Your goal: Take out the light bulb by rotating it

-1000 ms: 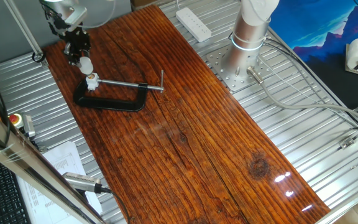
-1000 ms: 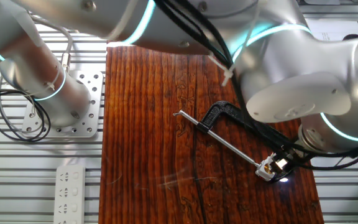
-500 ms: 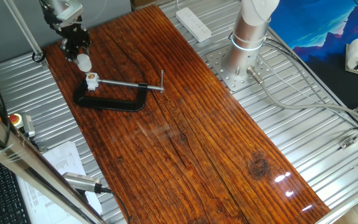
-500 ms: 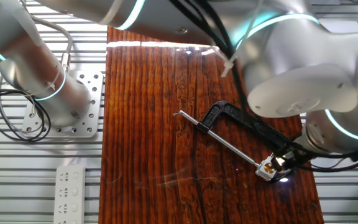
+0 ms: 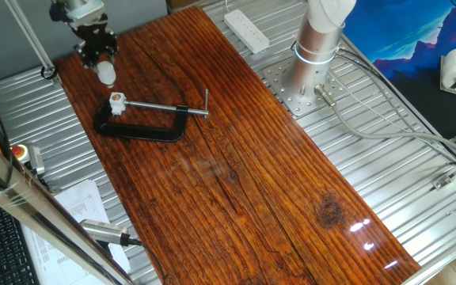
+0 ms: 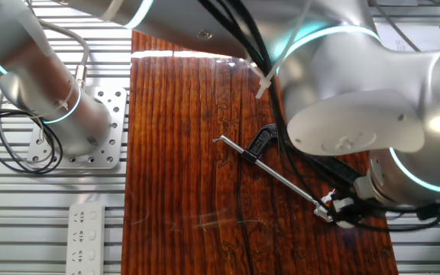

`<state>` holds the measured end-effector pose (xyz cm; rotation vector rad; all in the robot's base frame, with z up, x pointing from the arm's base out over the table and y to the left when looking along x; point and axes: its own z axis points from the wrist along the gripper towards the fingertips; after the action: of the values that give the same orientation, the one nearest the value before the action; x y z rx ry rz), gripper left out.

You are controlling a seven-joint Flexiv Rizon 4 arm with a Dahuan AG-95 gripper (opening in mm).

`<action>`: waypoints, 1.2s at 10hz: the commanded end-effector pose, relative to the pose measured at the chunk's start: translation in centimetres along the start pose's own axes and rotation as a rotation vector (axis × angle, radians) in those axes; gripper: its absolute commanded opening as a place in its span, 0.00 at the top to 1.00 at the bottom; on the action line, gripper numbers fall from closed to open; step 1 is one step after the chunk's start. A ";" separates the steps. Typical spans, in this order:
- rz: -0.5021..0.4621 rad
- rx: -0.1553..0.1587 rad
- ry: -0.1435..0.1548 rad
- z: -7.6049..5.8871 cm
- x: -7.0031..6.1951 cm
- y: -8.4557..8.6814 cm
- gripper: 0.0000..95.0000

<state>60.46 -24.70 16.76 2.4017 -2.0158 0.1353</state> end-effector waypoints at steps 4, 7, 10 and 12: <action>0.351 0.023 0.077 -0.3 2.3 -2.2 1.00; 0.614 0.060 0.085 0.0 2.6 -2.1 1.00; 0.775 0.114 0.042 1.3 2.8 -1.8 1.00; 0.914 0.120 0.006 1.4 3.1 -1.7 1.00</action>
<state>62.80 -27.26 16.04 1.5353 -2.8144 0.2775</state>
